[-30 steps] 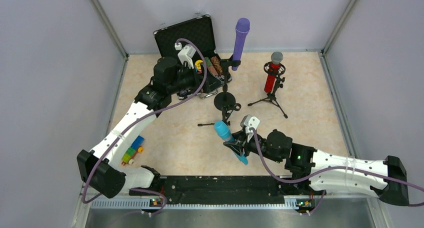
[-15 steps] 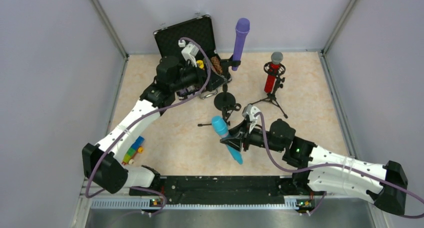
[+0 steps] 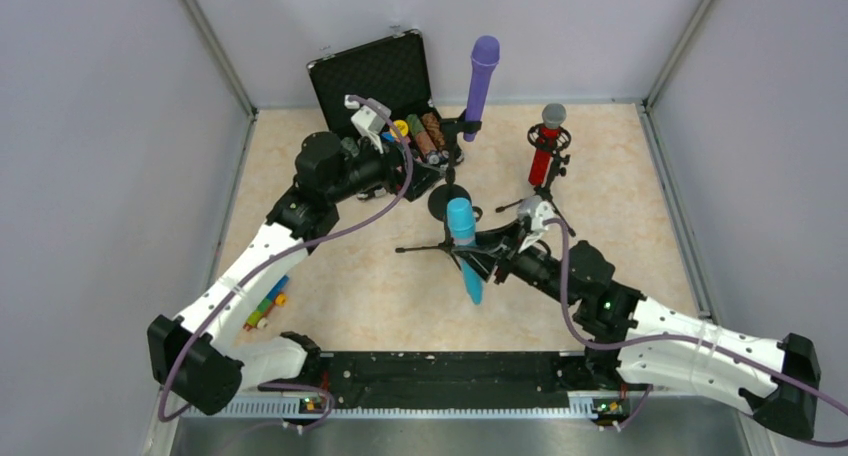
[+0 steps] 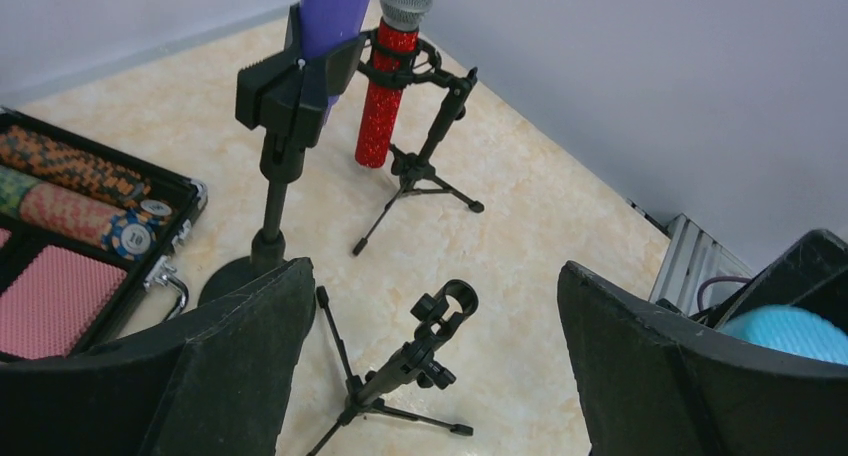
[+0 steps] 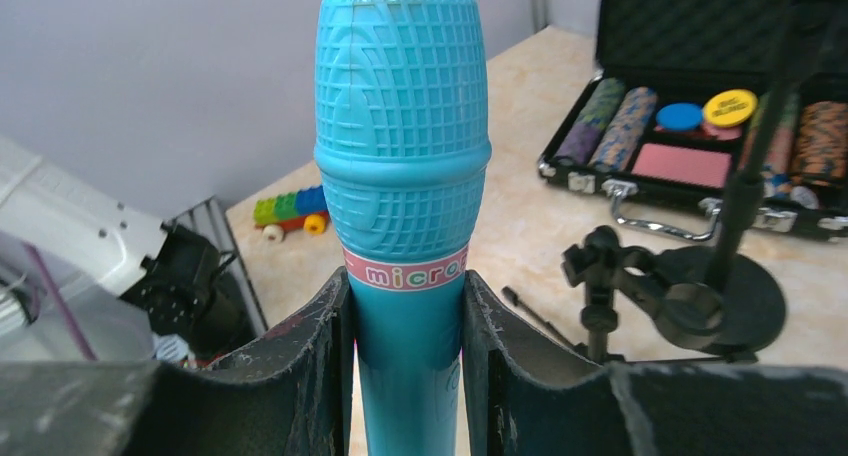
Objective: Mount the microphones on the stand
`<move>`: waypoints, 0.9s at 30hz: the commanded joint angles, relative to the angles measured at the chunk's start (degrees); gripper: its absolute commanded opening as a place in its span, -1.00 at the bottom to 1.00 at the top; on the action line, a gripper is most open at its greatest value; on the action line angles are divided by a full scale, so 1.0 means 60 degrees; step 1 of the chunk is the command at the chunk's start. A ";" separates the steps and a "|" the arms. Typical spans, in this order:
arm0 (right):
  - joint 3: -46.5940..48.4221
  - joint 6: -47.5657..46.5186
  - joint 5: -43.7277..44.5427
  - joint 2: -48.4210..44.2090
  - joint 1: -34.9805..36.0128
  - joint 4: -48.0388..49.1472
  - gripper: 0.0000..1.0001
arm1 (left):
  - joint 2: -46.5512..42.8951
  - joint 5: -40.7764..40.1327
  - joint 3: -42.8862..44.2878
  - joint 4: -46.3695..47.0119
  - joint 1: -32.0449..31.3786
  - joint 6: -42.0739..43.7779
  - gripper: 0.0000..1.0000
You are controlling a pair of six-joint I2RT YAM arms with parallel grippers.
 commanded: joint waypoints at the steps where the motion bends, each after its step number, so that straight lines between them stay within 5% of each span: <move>1: -0.0299 -0.0373 0.1186 -0.0869 -0.0101 0.1312 -1.00 | -0.0539 -0.0257 -0.0134 0.0742 0.0023 0.0846 0.92; 15: 0.0297 -0.1812 0.2761 -0.0699 -0.0095 0.2028 -1.00 | -0.0676 0.0379 -0.0423 0.0402 -0.0036 0.2187 0.91; 27: 0.1325 -0.0818 0.2160 0.0227 -0.1038 0.2145 -1.00 | -0.1086 0.0674 -0.0578 -0.0156 -0.0906 0.3424 0.98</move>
